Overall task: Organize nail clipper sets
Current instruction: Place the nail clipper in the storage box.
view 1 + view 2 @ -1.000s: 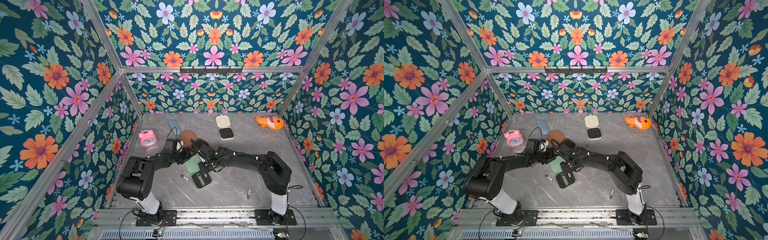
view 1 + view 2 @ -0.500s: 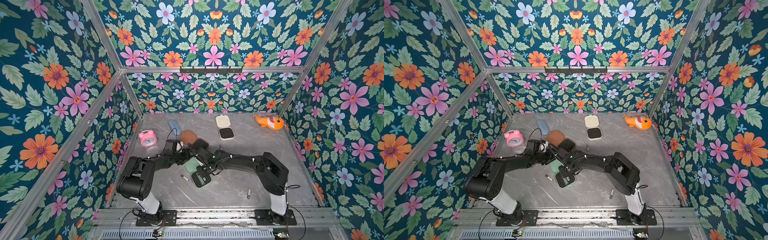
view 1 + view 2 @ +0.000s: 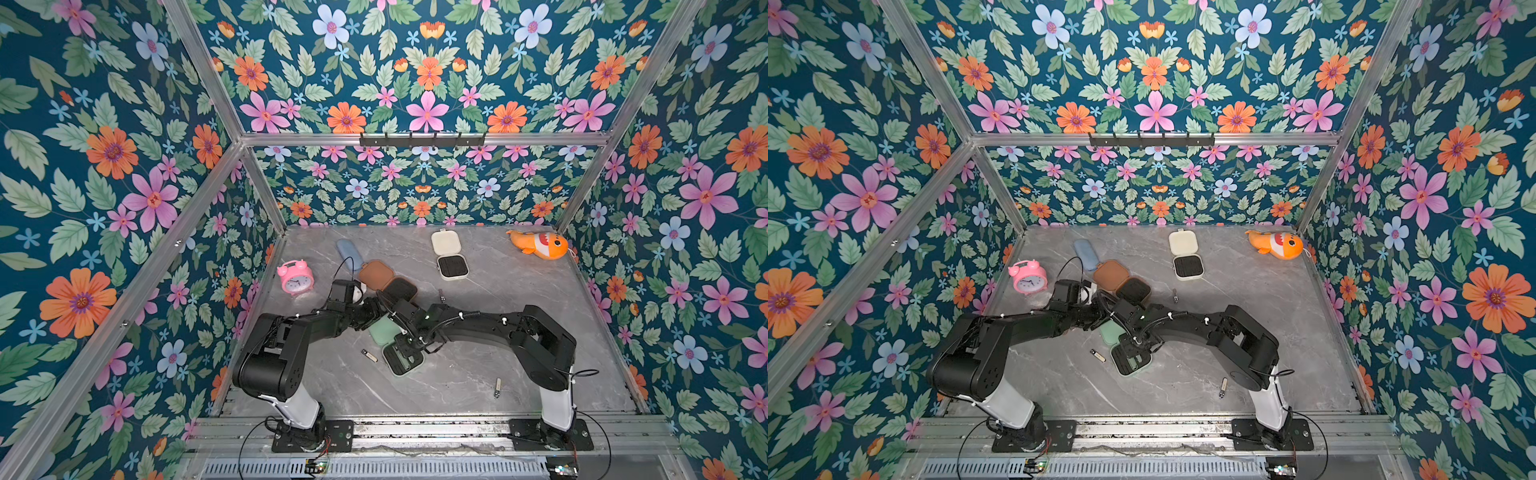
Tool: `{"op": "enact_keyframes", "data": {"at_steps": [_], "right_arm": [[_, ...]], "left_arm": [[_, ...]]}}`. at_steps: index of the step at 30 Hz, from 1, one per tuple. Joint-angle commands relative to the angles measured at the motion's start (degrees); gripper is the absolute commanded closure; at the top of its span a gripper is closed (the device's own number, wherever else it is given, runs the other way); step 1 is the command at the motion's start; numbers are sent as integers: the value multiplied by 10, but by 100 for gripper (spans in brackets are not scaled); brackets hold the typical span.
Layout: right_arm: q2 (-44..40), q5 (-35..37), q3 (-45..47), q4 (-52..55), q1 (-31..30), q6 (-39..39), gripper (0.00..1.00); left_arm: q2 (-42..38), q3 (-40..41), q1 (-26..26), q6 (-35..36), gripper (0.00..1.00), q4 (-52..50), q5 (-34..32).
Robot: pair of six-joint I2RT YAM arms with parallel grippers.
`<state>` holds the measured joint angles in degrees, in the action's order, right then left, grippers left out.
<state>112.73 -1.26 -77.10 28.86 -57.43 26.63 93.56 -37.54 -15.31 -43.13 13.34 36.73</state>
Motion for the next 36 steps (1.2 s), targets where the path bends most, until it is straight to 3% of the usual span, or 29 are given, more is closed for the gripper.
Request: {"op": "enact_keyframes", "data": {"at_steps": [1,15,36], "right_arm": [[5,25,-8,8,0,1,87],[16,6,8,8,-1,-1,86],[12,44,-34,33,7,6,64]], "left_arm": [[-1,3,0,3,35,-9,-11],[0,3,0,2,35,-6,-11],[-1,4,-1,0,36,-5,-8]]}}
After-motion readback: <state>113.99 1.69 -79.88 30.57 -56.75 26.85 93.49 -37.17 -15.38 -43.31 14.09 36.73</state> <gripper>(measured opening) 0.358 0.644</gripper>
